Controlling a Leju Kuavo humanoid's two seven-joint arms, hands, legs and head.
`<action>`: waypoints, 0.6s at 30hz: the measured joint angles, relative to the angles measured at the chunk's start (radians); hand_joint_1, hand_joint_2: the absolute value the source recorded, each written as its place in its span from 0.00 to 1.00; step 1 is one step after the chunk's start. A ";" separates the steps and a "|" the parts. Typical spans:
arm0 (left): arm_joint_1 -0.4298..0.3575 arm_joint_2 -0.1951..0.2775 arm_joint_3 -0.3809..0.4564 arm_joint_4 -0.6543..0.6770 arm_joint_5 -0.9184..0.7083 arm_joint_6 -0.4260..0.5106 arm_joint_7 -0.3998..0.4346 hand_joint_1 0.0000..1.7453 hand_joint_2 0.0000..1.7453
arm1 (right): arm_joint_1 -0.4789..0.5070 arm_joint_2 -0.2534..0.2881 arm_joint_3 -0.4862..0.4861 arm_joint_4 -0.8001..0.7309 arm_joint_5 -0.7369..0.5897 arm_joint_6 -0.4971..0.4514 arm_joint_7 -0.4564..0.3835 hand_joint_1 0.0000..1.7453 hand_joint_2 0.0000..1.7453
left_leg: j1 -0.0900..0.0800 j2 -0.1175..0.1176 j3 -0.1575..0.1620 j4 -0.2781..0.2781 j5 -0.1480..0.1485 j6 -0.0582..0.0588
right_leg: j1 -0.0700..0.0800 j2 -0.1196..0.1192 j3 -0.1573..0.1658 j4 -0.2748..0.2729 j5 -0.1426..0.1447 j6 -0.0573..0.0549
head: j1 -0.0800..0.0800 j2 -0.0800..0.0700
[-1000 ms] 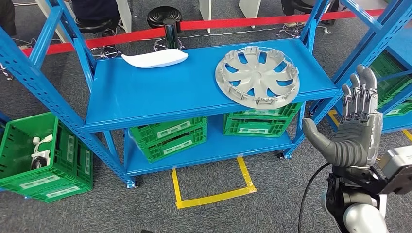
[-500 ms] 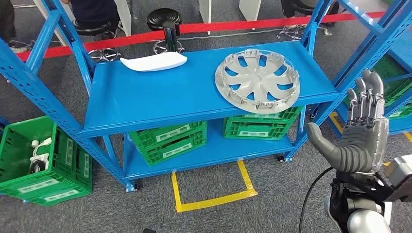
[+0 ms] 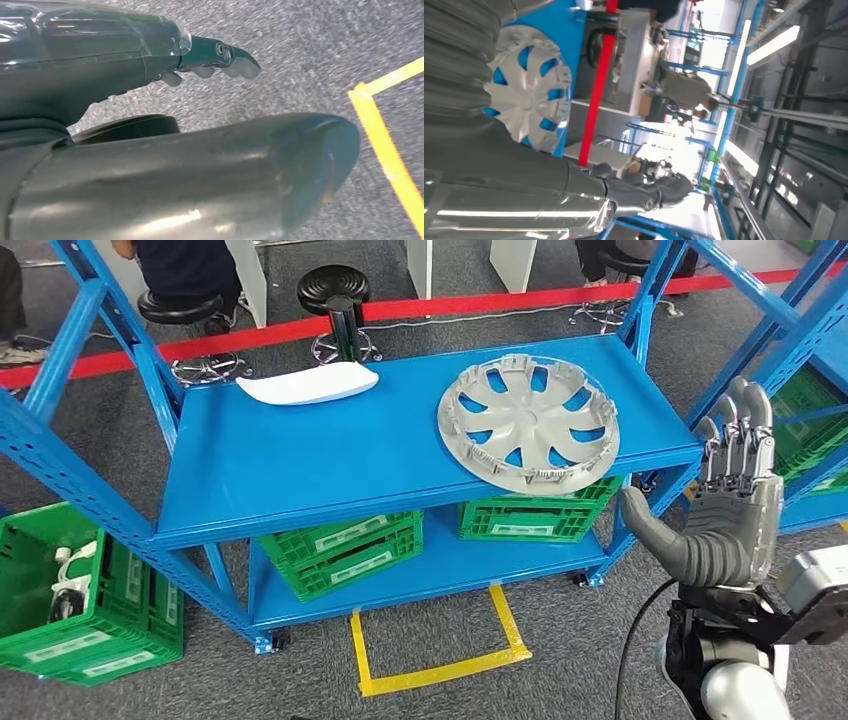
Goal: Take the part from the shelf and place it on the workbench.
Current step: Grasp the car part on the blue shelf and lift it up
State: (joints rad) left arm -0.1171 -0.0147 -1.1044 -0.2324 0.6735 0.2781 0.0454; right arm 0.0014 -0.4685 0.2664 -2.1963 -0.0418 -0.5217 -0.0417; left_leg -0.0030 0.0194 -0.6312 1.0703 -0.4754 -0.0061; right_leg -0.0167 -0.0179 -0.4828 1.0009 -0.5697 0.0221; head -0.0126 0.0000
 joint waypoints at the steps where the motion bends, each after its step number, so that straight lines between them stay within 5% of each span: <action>1: 0.000 0.000 0.000 0.000 0.000 0.000 0.000 0.00 0.00 | 0.000 0.000 0.000 0.000 0.000 0.000 0.000 0.00 1.00 | -0.003 0.000 0.007 -0.008 -0.012 0.007 | 0.000 0.000 0.002 0.001 -0.001 0.007 | 0.000 0.000; 5: -0.001 0.000 0.000 0.000 0.000 0.000 0.000 0.00 0.00 | -0.003 -0.001 -0.001 0.000 0.000 0.000 0.000 0.00 1.00 | 0.002 -0.013 0.037 -0.031 -0.030 0.030 | -0.004 0.003 -0.017 0.061 -0.015 0.025 | 0.007 0.000; 8: -0.002 -0.002 0.000 0.000 0.000 0.000 0.000 0.00 0.00 | -0.002 -0.001 -0.001 0.000 0.000 -0.001 -0.001 0.00 1.00 | 0.001 -0.019 0.058 -0.033 -0.046 0.041 | -0.003 0.010 -0.128 0.231 -0.071 0.031 | 0.023 0.000; 10: 0.000 -0.003 0.000 0.000 0.000 0.000 0.000 0.00 0.00 | 0.000 -0.001 0.000 0.001 0.000 -0.001 -0.001 0.00 1.00 | -0.003 -0.023 0.076 -0.033 -0.060 0.043 | -0.002 0.011 -0.180 0.269 -0.071 0.030 | 0.030 0.000; 14: -0.001 -0.004 0.000 0.000 0.000 0.000 0.000 0.00 0.00 | 0.000 -0.001 -0.001 0.003 0.000 -0.001 -0.001 0.00 1.00 | -0.007 -0.033 0.120 -0.035 -0.094 0.038 | 0.008 0.015 -0.160 0.093 0.078 0.004 | 0.037 0.000; 18: -0.002 -0.008 0.000 0.000 0.000 0.000 0.001 0.00 0.00 | 0.000 -0.002 -0.001 0.001 0.000 -0.002 -0.001 0.00 1.00 | -0.008 -0.035 0.135 -0.030 -0.105 0.015 | 0.014 0.019 -0.140 0.034 0.097 -0.022 | 0.037 0.000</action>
State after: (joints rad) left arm -0.1190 -0.0224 -1.1044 -0.2326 0.6735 0.2778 0.0463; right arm 0.0013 -0.4707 0.2653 -2.1948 -0.0421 -0.5235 -0.0424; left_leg -0.0107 -0.0154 -0.4966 1.0401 -0.5805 0.0090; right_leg -0.0027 0.0010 -0.6233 1.0348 -0.4726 0.0000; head 0.0241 0.0000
